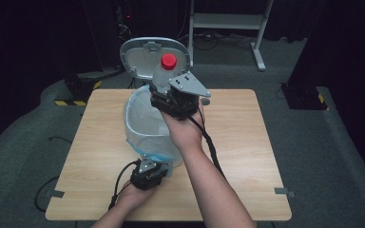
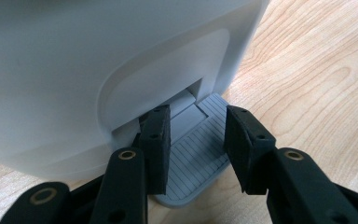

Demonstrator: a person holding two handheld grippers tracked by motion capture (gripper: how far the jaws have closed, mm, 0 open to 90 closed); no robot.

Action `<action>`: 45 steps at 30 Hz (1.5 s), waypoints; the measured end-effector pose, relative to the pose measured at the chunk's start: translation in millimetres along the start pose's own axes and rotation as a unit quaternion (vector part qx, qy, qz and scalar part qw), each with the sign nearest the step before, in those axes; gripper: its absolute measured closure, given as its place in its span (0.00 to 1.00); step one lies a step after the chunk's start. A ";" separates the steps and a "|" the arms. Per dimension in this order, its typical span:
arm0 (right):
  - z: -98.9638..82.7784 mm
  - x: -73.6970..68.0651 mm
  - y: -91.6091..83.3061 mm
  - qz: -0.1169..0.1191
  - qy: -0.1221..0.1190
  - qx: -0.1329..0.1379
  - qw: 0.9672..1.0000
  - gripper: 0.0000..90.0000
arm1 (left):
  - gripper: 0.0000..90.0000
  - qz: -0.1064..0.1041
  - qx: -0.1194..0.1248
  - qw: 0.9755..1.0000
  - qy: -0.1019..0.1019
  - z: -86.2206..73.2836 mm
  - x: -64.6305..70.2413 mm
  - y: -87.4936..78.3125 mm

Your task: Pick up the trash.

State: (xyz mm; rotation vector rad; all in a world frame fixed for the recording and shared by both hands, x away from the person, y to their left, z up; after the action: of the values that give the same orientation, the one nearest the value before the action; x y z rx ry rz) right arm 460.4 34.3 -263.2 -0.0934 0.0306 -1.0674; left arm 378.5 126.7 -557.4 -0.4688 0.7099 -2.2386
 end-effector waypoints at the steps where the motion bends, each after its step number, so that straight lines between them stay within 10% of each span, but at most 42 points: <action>1: -5.5 0.1 6.7 -0.002 0.000 -0.012 1.000 0.30 | 0.67 0.000 0.000 1.000 0.000 0.0 0.0 0.0; 20: -19.4 3.1 28.5 0.005 0.003 -0.048 0.999 0.22 | 0.67 0.001 0.001 1.000 0.000 -0.1 0.1 0.1; 45: -12.6 8.4 -27.8 0.002 -0.024 -0.012 1.000 0.26 | 0.67 0.000 0.000 1.000 -0.001 0.1 0.1 0.1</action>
State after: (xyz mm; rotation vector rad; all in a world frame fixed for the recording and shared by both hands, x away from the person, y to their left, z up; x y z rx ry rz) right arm 439.3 12.8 -273.1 -0.1403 -0.0005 -1.0598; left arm 378.5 126.6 -557.4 -0.4697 0.7097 -2.2373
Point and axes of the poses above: each handheld gripper's, and its own axes: y roughly forward along the jaws, z roughly out of its top, x roughly to its right, the point moved 6 cm from there along y, roughly forward along the jaws, and after that the axes turned 5 degrees about -z, right-handed, at the moved point
